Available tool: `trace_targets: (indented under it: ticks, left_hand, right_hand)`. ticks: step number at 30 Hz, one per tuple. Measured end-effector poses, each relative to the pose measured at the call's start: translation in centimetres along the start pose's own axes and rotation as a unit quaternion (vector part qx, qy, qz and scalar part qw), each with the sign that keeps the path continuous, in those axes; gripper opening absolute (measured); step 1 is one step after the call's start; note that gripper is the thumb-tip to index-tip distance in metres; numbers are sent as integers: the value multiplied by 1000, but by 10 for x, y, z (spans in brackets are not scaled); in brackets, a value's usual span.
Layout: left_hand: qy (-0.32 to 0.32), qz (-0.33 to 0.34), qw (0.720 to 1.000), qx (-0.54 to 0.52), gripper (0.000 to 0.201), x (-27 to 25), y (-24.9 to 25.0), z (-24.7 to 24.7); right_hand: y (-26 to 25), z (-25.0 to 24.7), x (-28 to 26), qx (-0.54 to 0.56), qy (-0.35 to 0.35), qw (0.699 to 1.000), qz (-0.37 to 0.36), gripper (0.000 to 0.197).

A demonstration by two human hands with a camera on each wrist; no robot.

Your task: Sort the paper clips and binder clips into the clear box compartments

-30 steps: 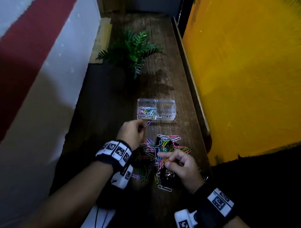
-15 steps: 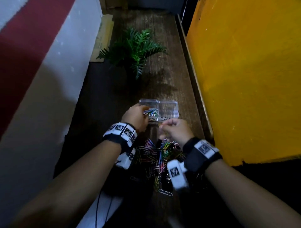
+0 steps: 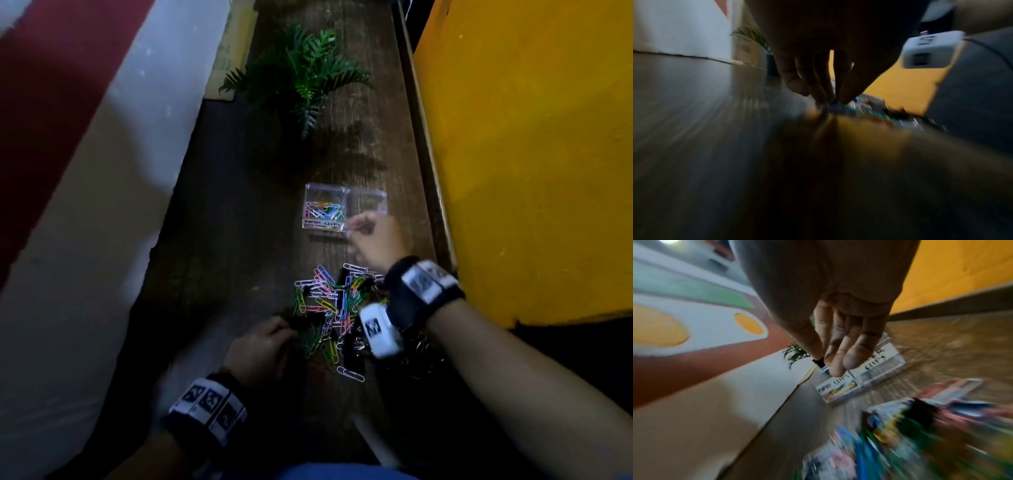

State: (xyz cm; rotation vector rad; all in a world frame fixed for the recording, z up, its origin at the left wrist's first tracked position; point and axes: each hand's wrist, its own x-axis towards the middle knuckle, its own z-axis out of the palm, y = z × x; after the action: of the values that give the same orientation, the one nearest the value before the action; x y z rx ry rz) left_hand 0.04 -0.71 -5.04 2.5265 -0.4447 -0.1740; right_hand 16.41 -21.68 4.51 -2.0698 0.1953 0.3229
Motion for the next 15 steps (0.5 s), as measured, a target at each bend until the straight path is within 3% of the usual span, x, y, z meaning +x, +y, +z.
trace_targets:
  ticks: [4, 9, 13, 15]
  left_hand:
    - [-16, 47, 997, 53, 43, -24, -8, 15]
    - [-19, 29, 996, 87, 43, -30, -6, 11]
    - [5, -7, 999, 52, 34, -37, -4, 5]
    - [-21, -46, 998, 32, 30, -39, -2, 0]
  right_hand:
    - [54, -5, -87, -114, -62, 986, -104, 10]
    - [117, 10, -157, -251, -114, 955, -105, 22]
    - [139, 21, -174, -331, -80, 929, -145, 27]
    - [141, 22, -176, -348, -50, 918, -182, 23]
